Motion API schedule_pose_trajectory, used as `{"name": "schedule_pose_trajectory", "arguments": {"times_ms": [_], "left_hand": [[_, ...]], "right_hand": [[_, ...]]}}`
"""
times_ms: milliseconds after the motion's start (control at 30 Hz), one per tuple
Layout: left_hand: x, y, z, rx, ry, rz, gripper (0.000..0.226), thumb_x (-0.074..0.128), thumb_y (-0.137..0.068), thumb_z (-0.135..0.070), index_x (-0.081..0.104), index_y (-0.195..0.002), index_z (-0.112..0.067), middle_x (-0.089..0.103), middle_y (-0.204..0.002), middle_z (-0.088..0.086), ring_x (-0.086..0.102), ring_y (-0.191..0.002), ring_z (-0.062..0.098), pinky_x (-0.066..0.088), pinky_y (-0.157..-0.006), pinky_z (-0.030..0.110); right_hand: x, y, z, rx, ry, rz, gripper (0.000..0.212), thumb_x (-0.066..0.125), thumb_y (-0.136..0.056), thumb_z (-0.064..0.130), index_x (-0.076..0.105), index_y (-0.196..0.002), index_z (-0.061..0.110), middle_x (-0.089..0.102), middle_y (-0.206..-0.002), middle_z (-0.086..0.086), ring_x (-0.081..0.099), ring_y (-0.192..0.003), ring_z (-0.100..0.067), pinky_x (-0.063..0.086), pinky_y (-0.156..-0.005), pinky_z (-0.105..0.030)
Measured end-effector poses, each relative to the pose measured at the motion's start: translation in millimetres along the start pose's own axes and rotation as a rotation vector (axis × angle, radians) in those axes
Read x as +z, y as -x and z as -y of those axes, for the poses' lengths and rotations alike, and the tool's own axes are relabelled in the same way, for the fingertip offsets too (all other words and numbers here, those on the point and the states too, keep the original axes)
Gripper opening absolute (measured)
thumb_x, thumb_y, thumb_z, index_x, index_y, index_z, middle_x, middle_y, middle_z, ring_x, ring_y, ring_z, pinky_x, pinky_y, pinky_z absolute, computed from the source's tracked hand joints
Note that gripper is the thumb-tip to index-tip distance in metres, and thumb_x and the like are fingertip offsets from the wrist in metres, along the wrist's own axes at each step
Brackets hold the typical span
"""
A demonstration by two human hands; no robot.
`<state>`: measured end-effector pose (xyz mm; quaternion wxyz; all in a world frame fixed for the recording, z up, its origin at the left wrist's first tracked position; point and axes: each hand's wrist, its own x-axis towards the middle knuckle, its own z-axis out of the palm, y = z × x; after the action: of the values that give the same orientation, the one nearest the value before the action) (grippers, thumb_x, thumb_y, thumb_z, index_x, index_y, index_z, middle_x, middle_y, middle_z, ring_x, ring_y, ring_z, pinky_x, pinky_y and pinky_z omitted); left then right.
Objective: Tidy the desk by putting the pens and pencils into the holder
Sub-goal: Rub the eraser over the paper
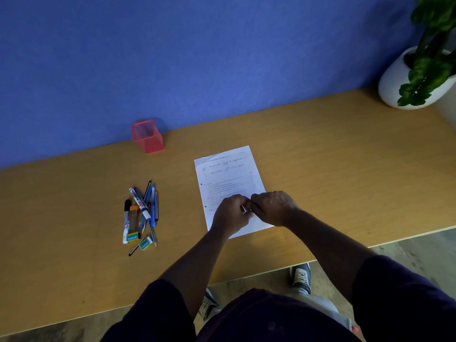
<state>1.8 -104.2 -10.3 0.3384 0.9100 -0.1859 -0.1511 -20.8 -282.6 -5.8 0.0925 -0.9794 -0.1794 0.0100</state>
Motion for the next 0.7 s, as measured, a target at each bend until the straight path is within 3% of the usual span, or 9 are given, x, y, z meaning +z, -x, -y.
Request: {"name": "schedule_pose_trajectory", "arguments": {"times_ms": [167, 367, 533, 700], "left_hand": [[5.2, 2.9, 1.8, 0.049, -0.061, -0.054, 0.015, 0.077, -0.085, -0.026, 0.067, -0.095, -0.02, 0.069, -0.092, -0.007, 0.063, -0.078, 0.01, 0.055, -0.074, 0.022], [7.5, 5.7, 6.3, 0.143, -0.16, -0.093, 0.017, 0.076, -0.088, -0.025, 0.067, -0.1, -0.016, 0.068, -0.097, -0.002, 0.065, -0.084, 0.015, 0.058, -0.075, 0.029], [10.4, 10.9, 8.8, 0.17, -0.203, -0.118, 0.02, 0.073, -0.09, -0.023, 0.067, -0.106, -0.013, 0.069, -0.104, 0.002, 0.065, -0.092, 0.018, 0.055, -0.08, 0.028], [13.7, 15.7, 7.5, 0.181, -0.209, -0.137, 0.023, 0.073, -0.088, -0.014, 0.065, -0.109, -0.012, 0.068, -0.103, 0.003, 0.065, -0.094, 0.018, 0.056, -0.083, 0.029]], "right_hand": [[-2.0, -1.6, 2.2, 0.043, 0.023, 0.028, 0.041, 0.027, -0.104, 0.045, 0.058, -0.105, 0.018, 0.068, -0.077, -0.001, 0.064, -0.061, -0.02, 0.044, -0.053, -0.026], [-1.4, -3.2, 6.2, 0.091, 0.013, 0.074, 0.033, 0.035, -0.105, 0.041, 0.06, -0.107, 0.019, 0.069, -0.081, -0.006, 0.065, -0.067, -0.026, 0.039, -0.055, -0.028], [-4.2, -7.1, 9.0, 0.201, -0.117, 0.127, 0.033, 0.04, -0.101, 0.045, 0.064, -0.099, 0.022, 0.07, -0.083, -0.006, 0.063, -0.07, -0.025, 0.037, -0.058, -0.026], [-6.1, 0.3, 8.6, 0.21, -0.113, 0.031, 0.03, 0.053, -0.094, 0.048, 0.068, -0.089, 0.022, 0.07, -0.072, -0.001, 0.059, -0.058, -0.02, 0.037, -0.053, -0.022]]}}
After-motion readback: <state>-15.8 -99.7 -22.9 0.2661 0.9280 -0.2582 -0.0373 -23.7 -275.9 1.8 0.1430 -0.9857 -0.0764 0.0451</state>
